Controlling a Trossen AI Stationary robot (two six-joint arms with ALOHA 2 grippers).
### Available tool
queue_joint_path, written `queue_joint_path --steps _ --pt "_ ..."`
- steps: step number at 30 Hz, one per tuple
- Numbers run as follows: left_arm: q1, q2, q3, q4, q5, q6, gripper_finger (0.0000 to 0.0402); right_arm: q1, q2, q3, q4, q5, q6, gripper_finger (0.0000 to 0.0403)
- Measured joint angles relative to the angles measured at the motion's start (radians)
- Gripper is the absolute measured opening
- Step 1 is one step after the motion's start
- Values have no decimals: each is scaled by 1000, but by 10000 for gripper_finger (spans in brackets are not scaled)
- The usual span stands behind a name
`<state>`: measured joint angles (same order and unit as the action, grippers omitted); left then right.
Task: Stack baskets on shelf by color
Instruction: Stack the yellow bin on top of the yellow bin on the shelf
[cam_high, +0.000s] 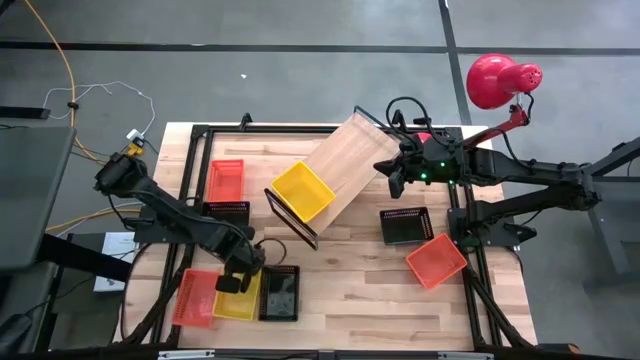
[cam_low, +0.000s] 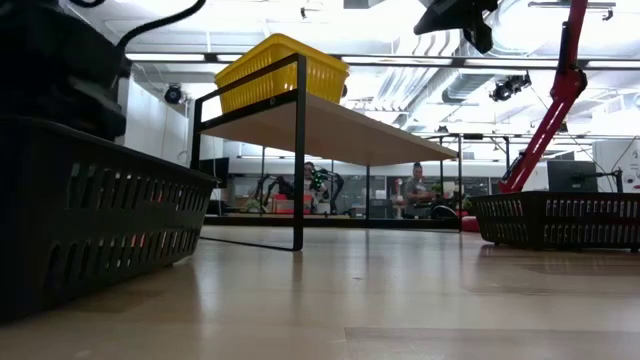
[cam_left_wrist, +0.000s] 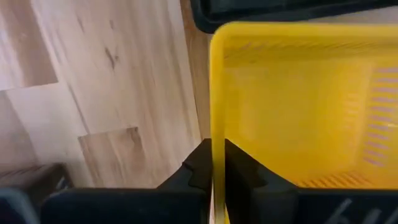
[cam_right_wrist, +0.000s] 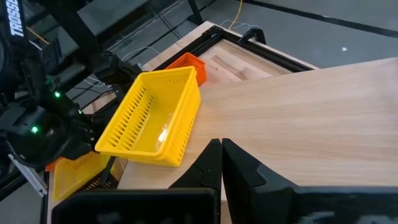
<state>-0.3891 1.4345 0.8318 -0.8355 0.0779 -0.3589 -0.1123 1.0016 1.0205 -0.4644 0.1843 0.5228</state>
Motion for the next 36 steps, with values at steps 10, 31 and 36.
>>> queue_joint_path --steps 10,31,36 --pt "92 -229 87 -164 7 -41 1 0 0 0 5 3 -6 0" --pt "576 -124 880 -291 -320 -45 0 0 0 0 25 21 -4 0" --pt "666 -27 880 -342 -327 -75 0 0 0 0 20 21 -4 0"
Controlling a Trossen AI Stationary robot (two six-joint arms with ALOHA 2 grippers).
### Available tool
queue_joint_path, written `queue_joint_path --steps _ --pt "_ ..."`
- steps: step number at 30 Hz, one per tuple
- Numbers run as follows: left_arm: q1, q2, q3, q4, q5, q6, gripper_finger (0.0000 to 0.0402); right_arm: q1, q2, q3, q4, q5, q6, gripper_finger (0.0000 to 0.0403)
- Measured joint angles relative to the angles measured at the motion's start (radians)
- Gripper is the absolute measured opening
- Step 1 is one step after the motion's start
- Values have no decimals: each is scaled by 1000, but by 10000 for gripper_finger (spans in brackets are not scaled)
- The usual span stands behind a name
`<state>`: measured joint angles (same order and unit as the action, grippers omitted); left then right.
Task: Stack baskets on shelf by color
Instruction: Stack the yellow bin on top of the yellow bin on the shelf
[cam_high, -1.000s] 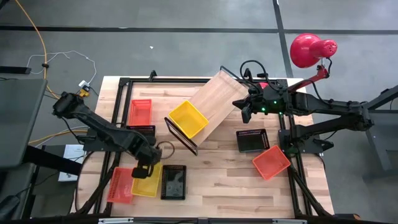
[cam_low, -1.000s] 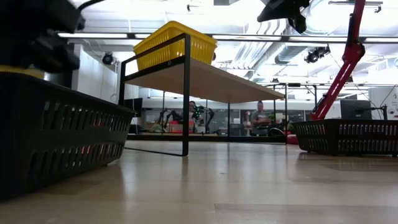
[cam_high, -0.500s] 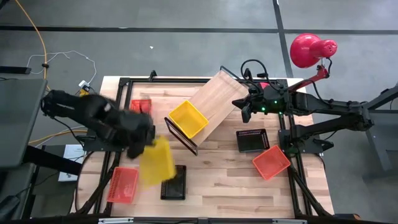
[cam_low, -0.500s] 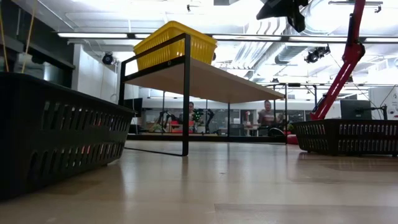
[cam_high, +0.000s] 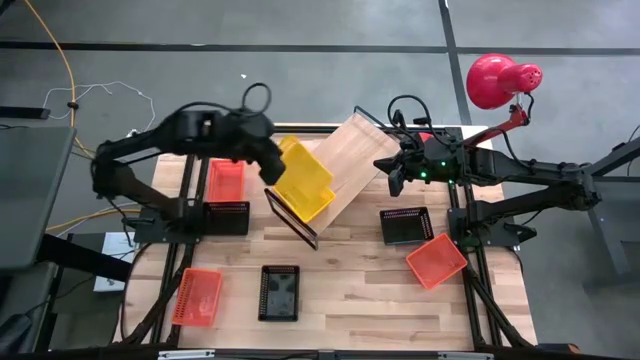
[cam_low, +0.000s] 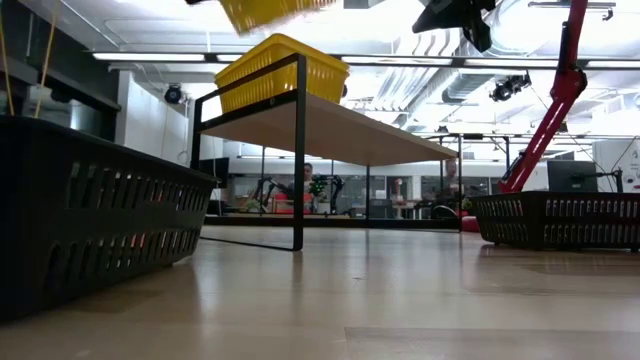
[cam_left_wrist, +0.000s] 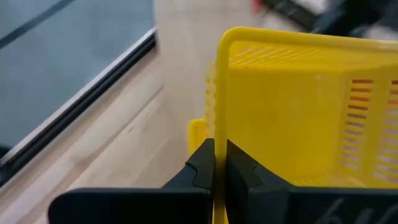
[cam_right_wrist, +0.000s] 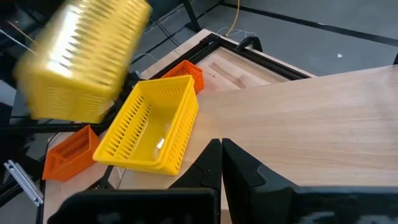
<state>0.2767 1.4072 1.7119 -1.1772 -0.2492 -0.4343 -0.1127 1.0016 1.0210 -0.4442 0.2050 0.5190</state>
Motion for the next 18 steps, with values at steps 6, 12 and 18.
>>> queue_joint_path --steps 6,12,18 --pt "33 85 -1 -44 10 23 0 0 0 0 0 0 0 0" --pt "34 107 -1 -61 84 45 0 0 0 0 0 6 -1 0" --pt "33 106 -1 -105 83 30 0 0 0 0 -1 28 -1 0"
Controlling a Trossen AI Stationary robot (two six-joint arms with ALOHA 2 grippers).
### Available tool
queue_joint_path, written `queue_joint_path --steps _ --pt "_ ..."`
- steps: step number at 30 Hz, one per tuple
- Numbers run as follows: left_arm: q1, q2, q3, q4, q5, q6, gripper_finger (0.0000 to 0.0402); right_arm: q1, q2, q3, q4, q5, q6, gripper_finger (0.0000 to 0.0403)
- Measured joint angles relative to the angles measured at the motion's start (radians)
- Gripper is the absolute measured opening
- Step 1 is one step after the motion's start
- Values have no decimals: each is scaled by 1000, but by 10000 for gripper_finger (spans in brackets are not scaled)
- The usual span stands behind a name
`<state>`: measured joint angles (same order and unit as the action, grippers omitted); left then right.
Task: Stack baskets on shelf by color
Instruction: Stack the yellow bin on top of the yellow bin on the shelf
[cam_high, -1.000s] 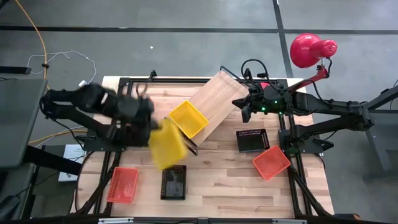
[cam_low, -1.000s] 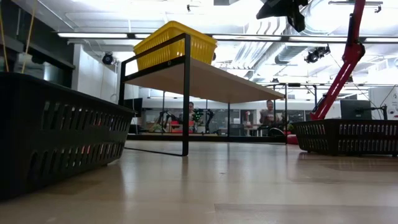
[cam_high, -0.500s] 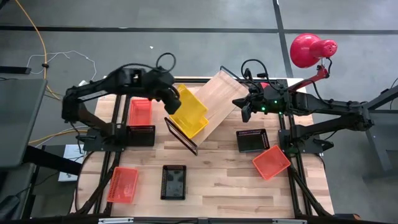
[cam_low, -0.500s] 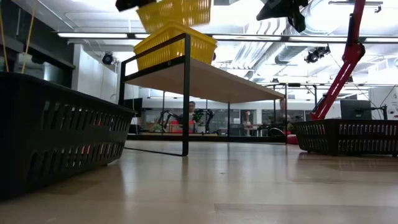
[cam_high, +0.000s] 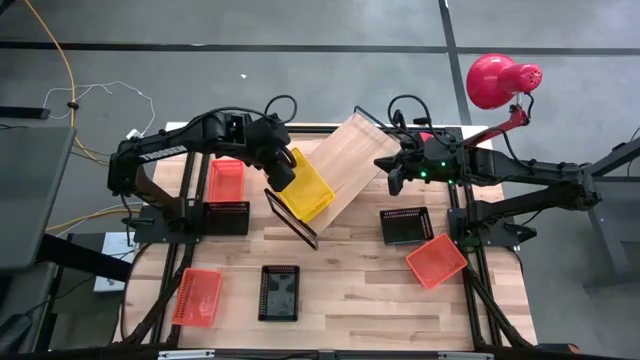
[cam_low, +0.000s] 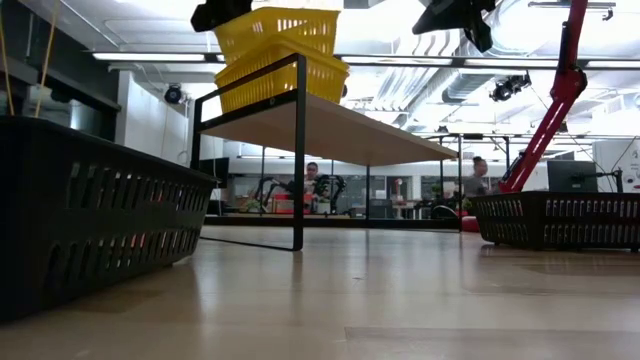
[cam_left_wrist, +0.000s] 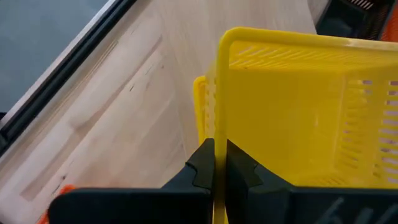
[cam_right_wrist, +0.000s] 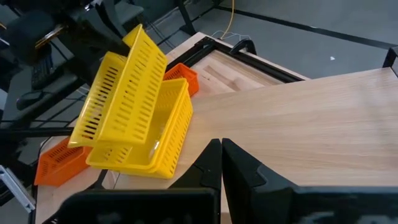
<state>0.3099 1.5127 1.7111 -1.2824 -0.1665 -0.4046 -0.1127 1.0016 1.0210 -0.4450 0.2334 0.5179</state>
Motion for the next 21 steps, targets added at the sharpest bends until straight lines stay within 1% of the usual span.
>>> queue_joint_path --steps 3,10,21 --pt "-1 0 -1 -2 2 -1 0 -6 0 0 0 0 0 0" --pt "-3 -1 -31 6 53 -32 0 -7 0 0 -1 3 -2 0" --pt "-5 -1 -33 8 44 -33 0 -7 0 0 -2 3 -3 0"
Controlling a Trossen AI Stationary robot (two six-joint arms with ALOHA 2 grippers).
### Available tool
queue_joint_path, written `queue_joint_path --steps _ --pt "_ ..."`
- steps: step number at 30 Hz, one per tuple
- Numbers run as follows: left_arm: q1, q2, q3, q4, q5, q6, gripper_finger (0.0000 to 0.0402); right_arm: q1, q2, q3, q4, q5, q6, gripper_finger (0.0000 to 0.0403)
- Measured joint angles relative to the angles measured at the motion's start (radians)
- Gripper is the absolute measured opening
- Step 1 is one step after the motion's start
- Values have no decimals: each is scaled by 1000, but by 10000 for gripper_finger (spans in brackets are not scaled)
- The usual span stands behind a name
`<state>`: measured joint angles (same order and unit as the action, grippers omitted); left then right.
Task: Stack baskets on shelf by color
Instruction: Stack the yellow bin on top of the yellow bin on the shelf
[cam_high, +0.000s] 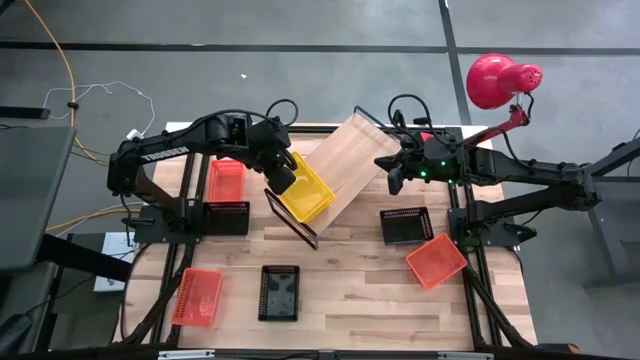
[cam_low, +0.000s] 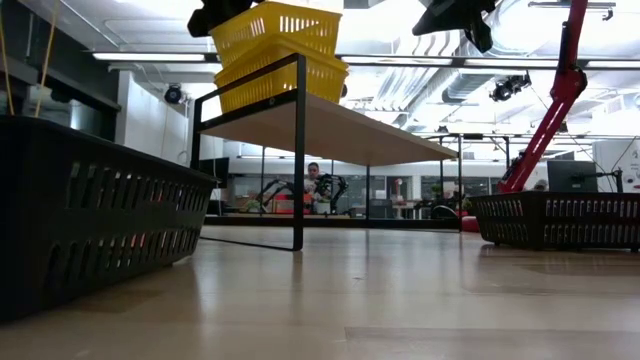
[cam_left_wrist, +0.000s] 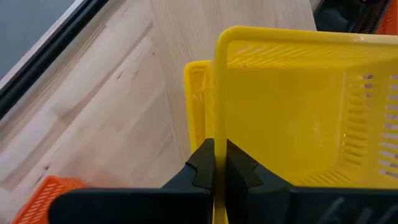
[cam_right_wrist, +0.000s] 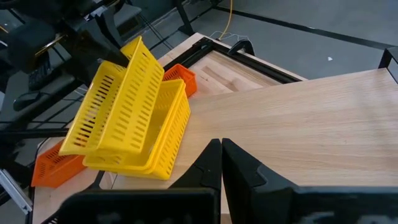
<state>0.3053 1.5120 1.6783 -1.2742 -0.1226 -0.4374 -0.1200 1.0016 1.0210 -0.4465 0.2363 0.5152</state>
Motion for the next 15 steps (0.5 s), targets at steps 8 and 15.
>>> queue_joint_path --steps 8,15 --pt "-1 0 0 6 -20 -7 33 0 0 0 -1 0 0 0" --pt "-6 0 0 13 -12 -4 91 0 0 0 -1 0 0 0"
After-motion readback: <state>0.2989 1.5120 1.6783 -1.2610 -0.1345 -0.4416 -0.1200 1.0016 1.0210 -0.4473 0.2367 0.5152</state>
